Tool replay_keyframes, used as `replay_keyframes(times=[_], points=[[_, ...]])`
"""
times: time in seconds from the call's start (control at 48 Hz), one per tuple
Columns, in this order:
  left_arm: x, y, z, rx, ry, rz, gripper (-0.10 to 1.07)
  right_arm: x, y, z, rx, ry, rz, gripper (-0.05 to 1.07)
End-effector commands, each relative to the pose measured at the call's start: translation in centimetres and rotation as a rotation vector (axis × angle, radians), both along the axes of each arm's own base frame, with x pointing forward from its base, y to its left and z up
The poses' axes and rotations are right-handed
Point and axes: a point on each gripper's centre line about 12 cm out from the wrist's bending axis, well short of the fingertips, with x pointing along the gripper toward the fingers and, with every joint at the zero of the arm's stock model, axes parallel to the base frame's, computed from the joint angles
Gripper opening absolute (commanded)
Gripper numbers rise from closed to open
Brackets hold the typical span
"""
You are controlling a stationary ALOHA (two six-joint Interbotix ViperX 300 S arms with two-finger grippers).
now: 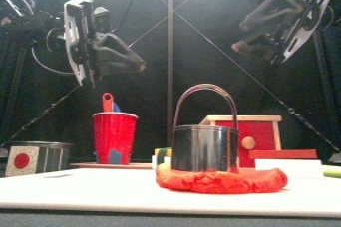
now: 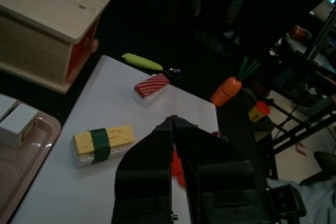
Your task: Press down on cookie cutter
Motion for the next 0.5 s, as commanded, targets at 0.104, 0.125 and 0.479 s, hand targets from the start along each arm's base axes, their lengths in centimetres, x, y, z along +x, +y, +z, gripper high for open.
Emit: replay_keyframes(times=[0.104,0.125,0.479], points=[[0.5,-0.5,0.6,0.006,-0.036,-0.017,0.42,-0.4,-0.6,-0.5,0.006,0.002,-0.028,0.82],[0.6,-0.6,0.5,0.011,-0.042,-0.024,0.43,-0.5,-0.6,-0.7,0.009,0.010,-0.030,0.82],[2.2,-2.9,-0.3,0.155,-0.102,-0.112,0.72,-0.8,0.2,-3.1,-0.002,0.230,-0.021,0.82]])
